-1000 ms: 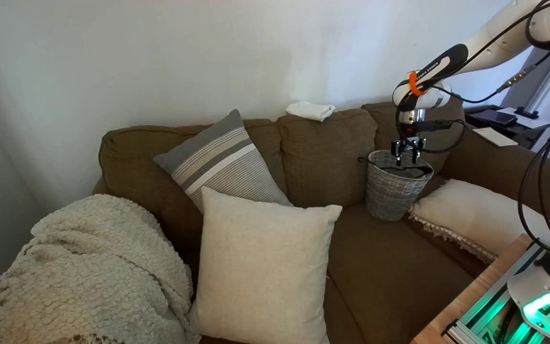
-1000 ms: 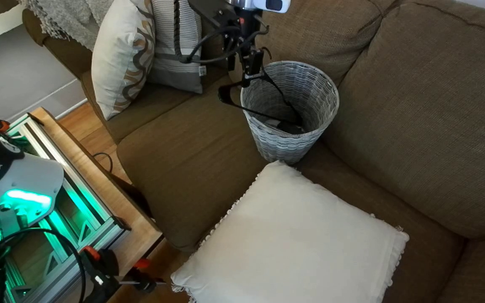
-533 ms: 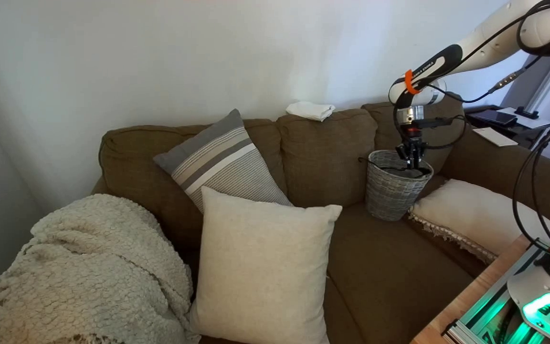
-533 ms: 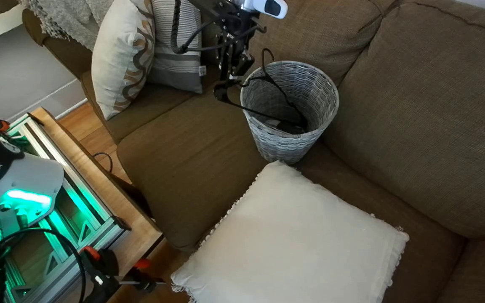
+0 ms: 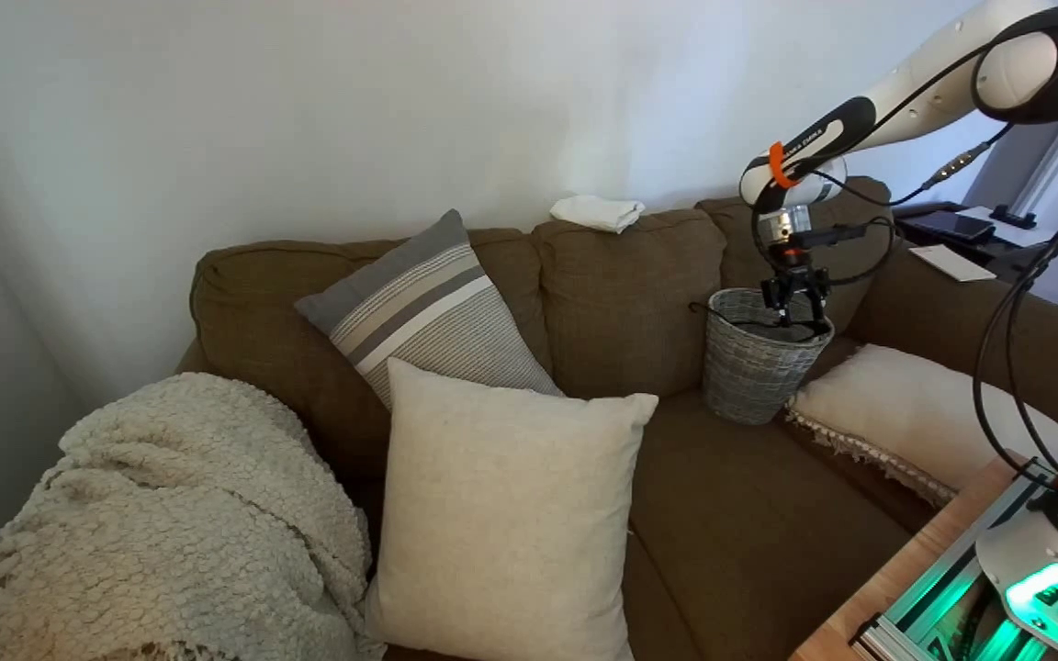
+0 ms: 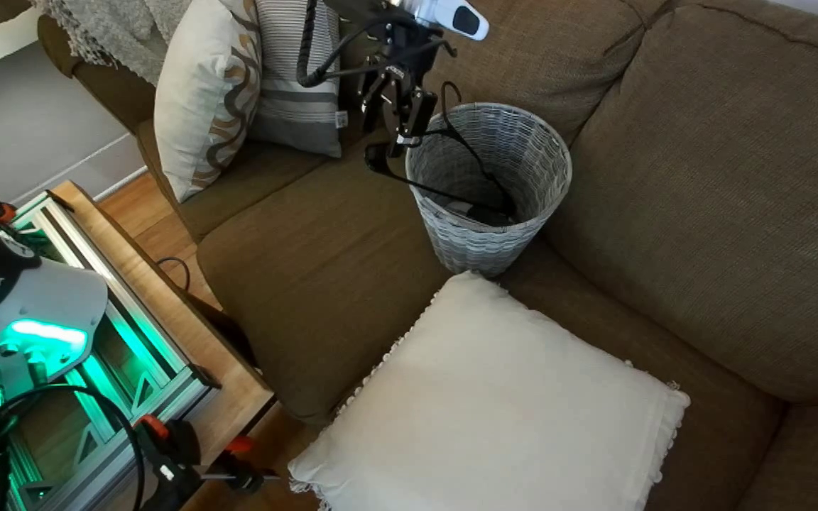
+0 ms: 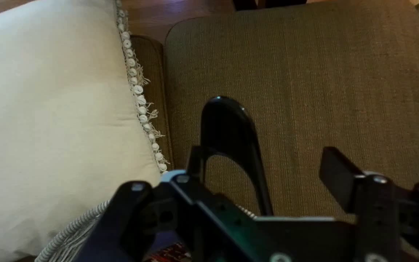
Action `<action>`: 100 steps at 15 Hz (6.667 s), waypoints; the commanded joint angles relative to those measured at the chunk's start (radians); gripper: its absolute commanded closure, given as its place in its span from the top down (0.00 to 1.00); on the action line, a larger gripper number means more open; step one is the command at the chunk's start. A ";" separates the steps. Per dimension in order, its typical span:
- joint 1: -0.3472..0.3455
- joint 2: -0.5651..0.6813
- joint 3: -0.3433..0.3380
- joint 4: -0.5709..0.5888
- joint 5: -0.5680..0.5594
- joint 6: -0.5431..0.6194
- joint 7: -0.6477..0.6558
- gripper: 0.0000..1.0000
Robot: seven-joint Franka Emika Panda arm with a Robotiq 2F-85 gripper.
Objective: Take the hanger out of the bucket
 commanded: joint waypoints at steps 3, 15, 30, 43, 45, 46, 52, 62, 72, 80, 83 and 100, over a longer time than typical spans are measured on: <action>-0.003 0.070 0.009 0.089 -0.060 -0.079 -0.028 0.52; 0.102 0.233 0.047 0.304 -0.387 -0.405 -0.233 0.28; 0.157 0.220 0.090 0.289 -0.400 -0.326 -0.112 1.00; 0.201 0.406 0.019 0.399 -0.490 -0.498 0.060 0.92; 0.200 0.404 0.019 0.401 -0.520 -0.479 0.062 0.91; 0.195 0.405 0.024 0.405 -0.529 -0.473 0.051 0.84; 0.180 0.440 0.026 0.414 -0.553 -0.483 0.020 0.34; 0.202 0.425 0.023 0.390 -0.586 -0.508 0.039 0.02; 0.230 0.177 0.033 0.190 -0.628 -0.574 0.101 0.02; 0.266 -0.277 0.181 -0.135 -0.761 -0.550 -0.019 0.02; 0.274 -0.435 0.258 -0.243 -0.750 -0.535 -0.107 0.02; 0.114 -0.461 0.162 -0.606 -0.617 0.318 -0.439 0.02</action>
